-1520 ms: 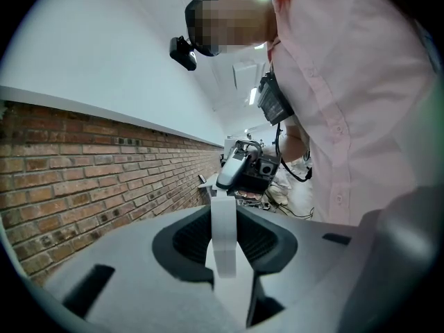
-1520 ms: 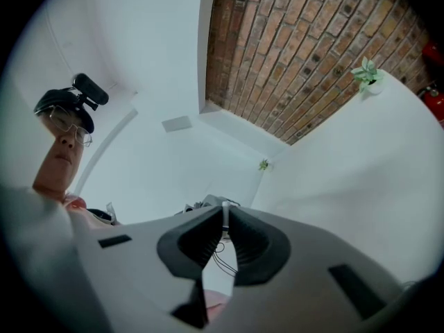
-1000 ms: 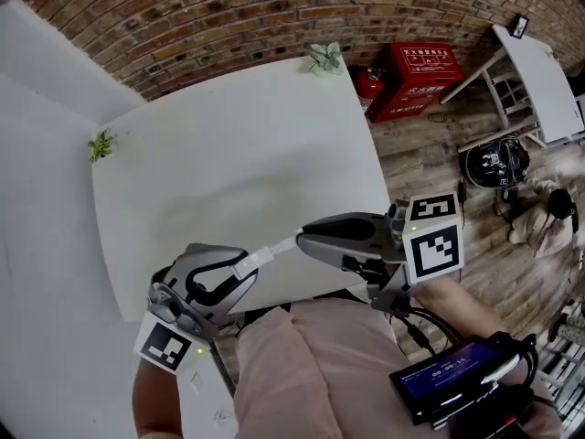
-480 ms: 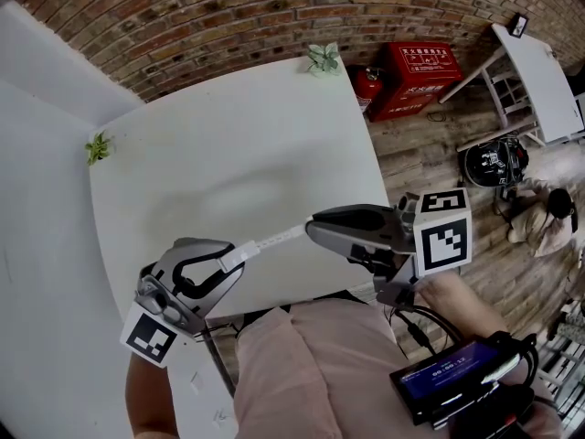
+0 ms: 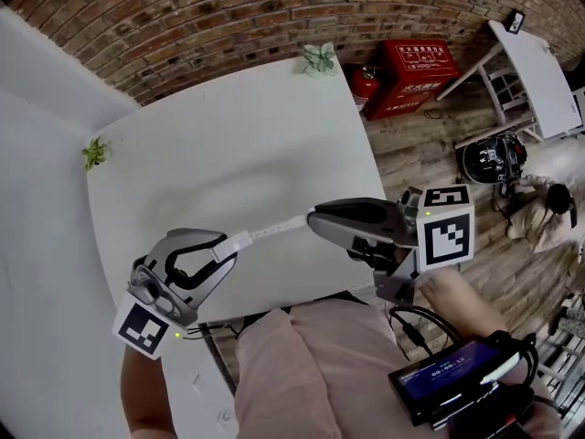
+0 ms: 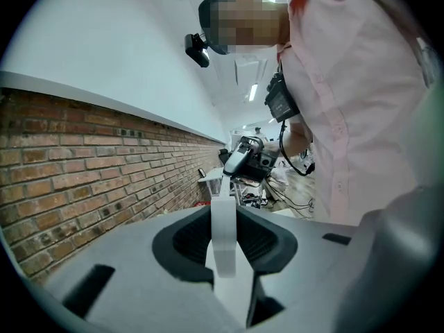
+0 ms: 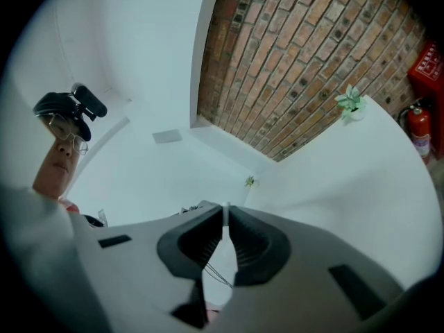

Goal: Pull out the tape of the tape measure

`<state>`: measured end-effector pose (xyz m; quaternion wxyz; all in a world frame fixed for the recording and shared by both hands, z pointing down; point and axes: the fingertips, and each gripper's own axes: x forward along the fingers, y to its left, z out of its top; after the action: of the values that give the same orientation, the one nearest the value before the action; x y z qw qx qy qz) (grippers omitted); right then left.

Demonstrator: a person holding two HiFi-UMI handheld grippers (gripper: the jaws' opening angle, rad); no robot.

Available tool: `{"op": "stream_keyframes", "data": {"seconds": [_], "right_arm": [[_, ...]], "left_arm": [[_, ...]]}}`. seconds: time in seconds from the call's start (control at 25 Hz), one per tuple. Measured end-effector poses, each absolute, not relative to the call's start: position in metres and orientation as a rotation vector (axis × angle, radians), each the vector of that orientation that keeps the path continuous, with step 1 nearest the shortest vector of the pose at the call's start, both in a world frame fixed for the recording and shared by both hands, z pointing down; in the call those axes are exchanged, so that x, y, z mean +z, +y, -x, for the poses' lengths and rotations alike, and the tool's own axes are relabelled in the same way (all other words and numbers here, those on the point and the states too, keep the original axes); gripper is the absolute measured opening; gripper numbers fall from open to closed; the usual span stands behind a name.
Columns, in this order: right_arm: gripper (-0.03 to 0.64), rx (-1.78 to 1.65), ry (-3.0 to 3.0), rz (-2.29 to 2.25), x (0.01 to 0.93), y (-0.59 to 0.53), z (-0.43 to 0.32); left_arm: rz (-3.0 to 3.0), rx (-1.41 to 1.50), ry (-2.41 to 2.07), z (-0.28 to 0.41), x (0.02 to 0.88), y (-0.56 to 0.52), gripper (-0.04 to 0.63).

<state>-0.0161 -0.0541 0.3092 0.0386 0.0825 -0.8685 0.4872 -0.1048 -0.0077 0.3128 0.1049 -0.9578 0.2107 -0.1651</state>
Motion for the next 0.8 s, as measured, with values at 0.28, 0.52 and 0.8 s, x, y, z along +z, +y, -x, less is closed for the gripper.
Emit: {"op": "stream_keyframes", "data": {"seconds": [0.28,0.52,0.8], "right_arm": [[0.035,1.501,-2.651,-0.271,0.313,-0.058,0.011],[0.035,1.498,-2.651,-0.302,0.313,-0.065,0.007],[0.035,1.495,-2.652,-0.327,0.314,-0.069,0.001]], "left_arm": [[2.836,-0.503,0.622,0.108,0.318,-0.007,0.100],[2.838,-0.514,0.634,0.118,0.318,-0.009,0.100],[2.841,-0.527,0.632,0.121,0.321,-0.010,0.100]]}}
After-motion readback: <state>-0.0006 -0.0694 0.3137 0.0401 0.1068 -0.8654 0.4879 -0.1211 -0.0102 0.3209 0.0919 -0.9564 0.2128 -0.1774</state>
